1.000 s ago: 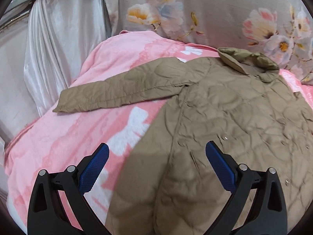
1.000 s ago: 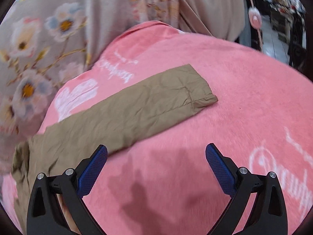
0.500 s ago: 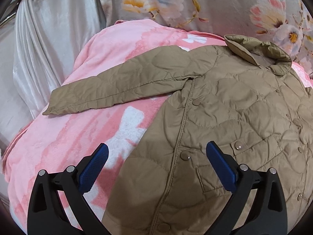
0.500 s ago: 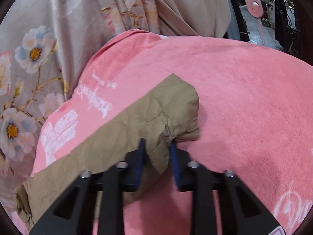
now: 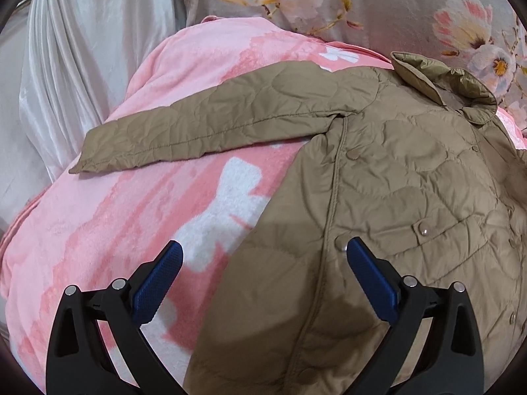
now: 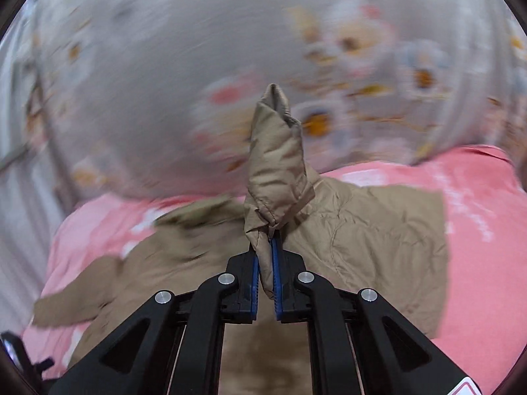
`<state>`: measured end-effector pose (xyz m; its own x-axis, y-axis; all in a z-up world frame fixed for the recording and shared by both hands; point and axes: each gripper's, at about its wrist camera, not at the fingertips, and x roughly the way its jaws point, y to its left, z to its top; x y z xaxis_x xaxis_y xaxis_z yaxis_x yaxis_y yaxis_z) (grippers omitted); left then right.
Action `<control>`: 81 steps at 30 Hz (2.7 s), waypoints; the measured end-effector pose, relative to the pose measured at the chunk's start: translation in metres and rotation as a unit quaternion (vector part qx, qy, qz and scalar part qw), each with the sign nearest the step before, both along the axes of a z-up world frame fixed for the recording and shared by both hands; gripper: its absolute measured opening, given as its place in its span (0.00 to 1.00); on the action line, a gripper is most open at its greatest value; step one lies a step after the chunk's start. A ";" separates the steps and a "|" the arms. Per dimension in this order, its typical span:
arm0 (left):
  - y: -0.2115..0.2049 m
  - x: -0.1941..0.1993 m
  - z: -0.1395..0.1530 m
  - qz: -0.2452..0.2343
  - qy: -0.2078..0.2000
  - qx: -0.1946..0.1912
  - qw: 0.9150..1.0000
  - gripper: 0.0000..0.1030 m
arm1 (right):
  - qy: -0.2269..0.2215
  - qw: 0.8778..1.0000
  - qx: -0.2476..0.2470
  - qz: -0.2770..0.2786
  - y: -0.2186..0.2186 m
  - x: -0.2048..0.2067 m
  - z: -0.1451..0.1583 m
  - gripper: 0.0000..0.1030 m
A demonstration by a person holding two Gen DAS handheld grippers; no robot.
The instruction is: Fold large clothes
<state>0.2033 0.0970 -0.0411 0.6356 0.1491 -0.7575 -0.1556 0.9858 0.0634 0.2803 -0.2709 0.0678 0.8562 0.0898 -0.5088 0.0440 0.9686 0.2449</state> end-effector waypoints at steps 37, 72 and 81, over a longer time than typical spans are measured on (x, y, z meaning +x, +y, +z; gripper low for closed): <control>-0.064 0.080 0.023 -0.158 0.064 -0.317 0.933 0.94 | 0.127 0.975 0.183 -0.017 -0.040 -0.047 -0.110 0.56; -0.057 0.096 0.057 -0.104 -0.065 -0.060 0.991 0.48 | 0.145 0.985 -0.013 -0.095 -0.073 -0.050 -0.082 0.18; -0.159 0.116 0.031 -0.186 -0.006 -0.034 0.982 0.48 | 0.184 0.980 -0.067 0.032 0.047 0.003 -0.101 0.12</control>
